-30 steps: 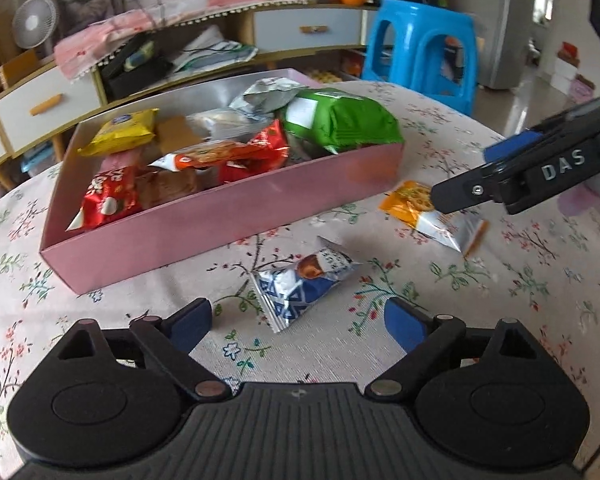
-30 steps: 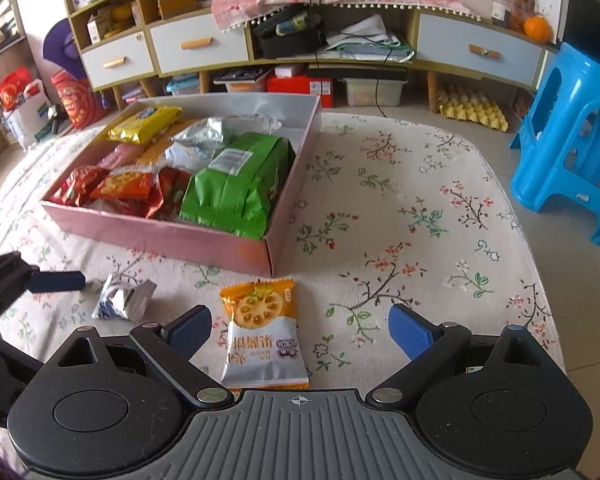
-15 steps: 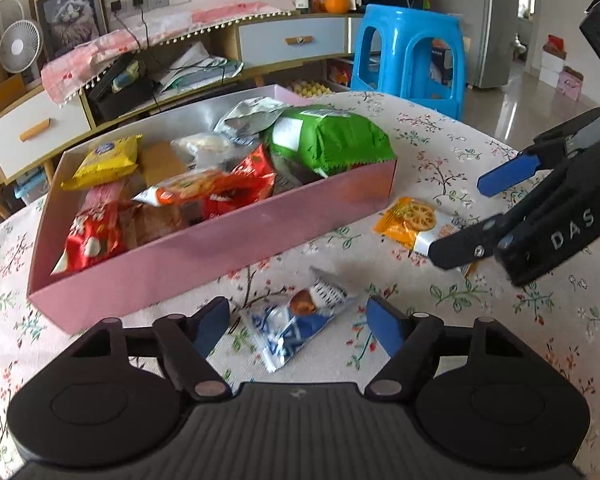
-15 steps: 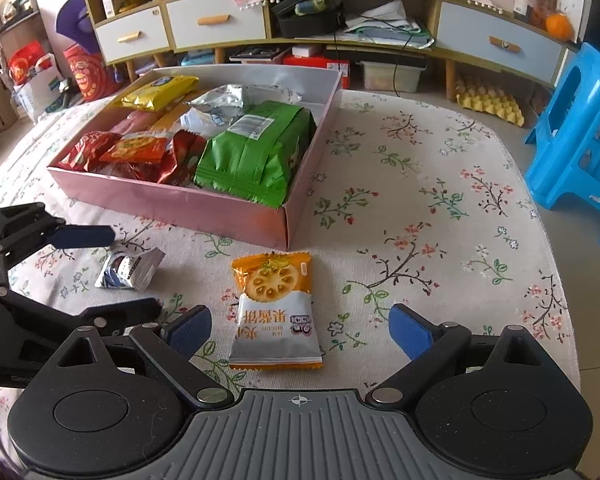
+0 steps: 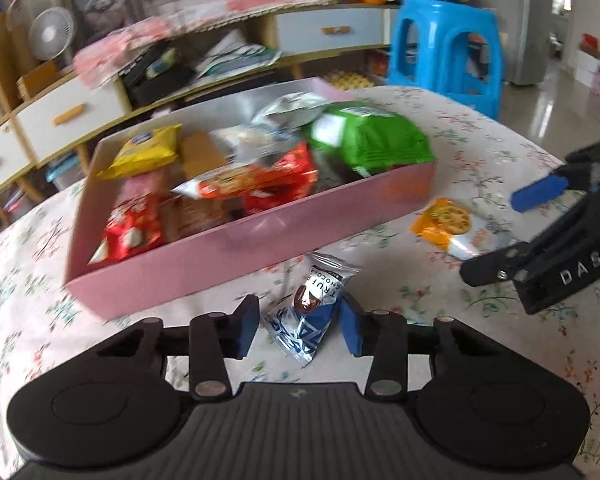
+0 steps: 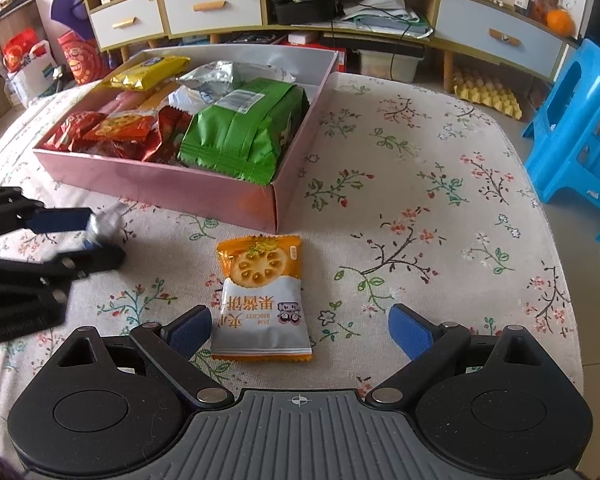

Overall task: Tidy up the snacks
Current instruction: 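Grasp the blue-and-white candy with the left tool while the right tool grasps the orange-and-white biscuit packet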

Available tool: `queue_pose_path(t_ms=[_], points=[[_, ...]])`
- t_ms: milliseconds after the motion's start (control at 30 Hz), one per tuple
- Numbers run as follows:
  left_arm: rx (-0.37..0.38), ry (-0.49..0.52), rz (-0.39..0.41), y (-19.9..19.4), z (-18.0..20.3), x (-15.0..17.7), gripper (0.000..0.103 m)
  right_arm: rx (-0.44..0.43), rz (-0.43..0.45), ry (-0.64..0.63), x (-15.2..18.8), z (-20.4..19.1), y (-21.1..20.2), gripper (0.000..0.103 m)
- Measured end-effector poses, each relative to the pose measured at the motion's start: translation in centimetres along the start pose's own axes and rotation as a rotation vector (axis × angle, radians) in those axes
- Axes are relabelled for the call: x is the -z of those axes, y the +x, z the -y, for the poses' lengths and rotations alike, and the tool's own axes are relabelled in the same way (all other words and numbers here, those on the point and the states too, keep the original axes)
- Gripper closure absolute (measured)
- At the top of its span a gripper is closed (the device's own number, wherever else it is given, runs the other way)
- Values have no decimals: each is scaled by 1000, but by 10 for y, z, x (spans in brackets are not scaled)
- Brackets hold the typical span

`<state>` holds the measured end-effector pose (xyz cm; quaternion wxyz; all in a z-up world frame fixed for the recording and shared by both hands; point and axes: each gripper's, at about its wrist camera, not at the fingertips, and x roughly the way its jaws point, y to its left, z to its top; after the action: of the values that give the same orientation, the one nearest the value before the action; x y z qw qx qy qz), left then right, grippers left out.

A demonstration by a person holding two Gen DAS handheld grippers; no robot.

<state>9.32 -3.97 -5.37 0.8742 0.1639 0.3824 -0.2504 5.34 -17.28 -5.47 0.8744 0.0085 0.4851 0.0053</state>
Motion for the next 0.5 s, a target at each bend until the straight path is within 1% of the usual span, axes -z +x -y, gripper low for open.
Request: queue_pose_path(t_ms=[100, 167, 267, 300, 433, 500], points=[[-27, -34, -24, -3, -8, 2, 64, 7, 14, -21, 1, -4, 1, 6], [-20, -71, -35, -4, -14, 2, 63, 7, 20, -25, 1, -6, 1, 6], [36, -117, -12, -6, -20, 6, 53, 1, 34, -33, 1, -8, 1, 6], [47, -124, -8, -6, -21, 7, 46, -2, 40, -39, 1, -9, 1, 6], [69, -138, 11, -1, -20, 8, 39, -21, 67, -70, 3, -12, 1, 6], [78, -138, 21, 1, -18, 7, 39, -32, 75, -79, 3, -13, 1, 8]])
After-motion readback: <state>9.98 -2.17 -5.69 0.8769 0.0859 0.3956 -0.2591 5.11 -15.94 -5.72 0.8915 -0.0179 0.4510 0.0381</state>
